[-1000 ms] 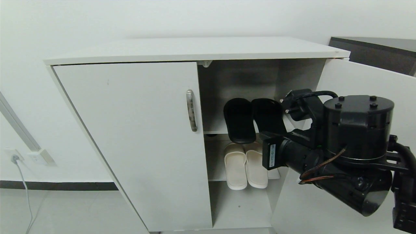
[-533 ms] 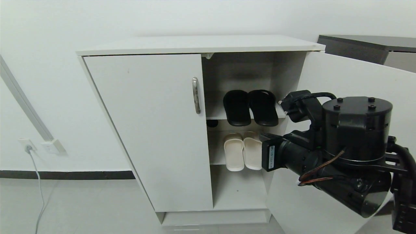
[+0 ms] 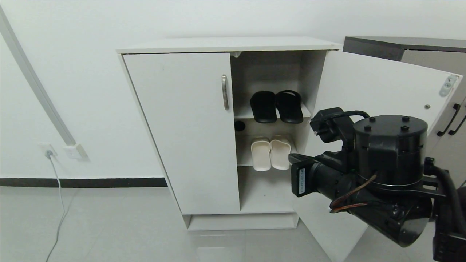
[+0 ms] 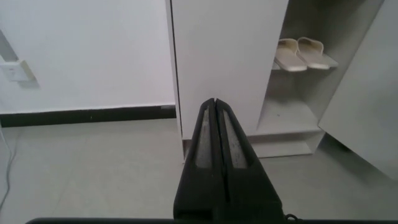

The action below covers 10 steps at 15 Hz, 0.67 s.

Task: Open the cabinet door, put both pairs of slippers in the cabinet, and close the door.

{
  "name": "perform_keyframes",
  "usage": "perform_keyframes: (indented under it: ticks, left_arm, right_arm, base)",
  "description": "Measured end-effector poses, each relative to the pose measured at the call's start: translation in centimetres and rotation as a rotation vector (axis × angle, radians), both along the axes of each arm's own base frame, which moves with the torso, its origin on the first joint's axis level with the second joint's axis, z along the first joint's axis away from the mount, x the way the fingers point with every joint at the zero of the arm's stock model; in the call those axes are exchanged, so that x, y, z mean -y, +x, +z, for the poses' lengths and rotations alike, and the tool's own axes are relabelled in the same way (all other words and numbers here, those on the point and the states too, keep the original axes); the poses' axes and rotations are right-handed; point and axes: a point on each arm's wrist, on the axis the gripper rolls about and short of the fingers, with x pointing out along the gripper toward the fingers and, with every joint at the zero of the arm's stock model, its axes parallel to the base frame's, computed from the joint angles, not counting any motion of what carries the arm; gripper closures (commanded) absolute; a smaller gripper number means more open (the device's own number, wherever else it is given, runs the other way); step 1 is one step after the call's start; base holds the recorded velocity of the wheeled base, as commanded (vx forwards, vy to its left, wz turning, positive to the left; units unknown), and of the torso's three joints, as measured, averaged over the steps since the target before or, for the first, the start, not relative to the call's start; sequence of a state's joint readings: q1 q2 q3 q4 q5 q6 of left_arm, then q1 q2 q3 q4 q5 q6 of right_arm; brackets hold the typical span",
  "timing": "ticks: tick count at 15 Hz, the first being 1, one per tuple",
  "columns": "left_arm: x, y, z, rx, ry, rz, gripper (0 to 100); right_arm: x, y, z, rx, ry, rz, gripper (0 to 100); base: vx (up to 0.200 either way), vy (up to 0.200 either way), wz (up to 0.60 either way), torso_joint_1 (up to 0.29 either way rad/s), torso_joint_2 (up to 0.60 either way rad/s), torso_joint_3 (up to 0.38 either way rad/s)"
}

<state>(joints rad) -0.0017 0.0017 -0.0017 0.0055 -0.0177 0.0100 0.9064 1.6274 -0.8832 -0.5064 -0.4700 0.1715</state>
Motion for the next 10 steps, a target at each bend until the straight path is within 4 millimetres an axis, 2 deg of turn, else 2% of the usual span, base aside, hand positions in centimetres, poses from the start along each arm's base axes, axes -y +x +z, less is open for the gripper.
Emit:
perform_keyframes:
  ticks: [5, 10]
  left_arm:
    - [0.0, 0.0, 0.0, -0.001, 0.0, 0.0, 100]
    - [0.0, 0.0, 0.0, -0.001, 0.001, 0.001, 100]
  right_arm:
    - [-0.5, 0.5, -1.0, -0.019, -0.02, -0.003, 100]
    - [-0.3, 0.6, -1.6, -0.03, -0.04, -0.011, 100]
  base:
    - [-0.2, 0.0, 0.0, 0.002, 0.0, 0.001]
    - [0.0, 0.0, 0.0, 0.0, 0.0, 0.0]
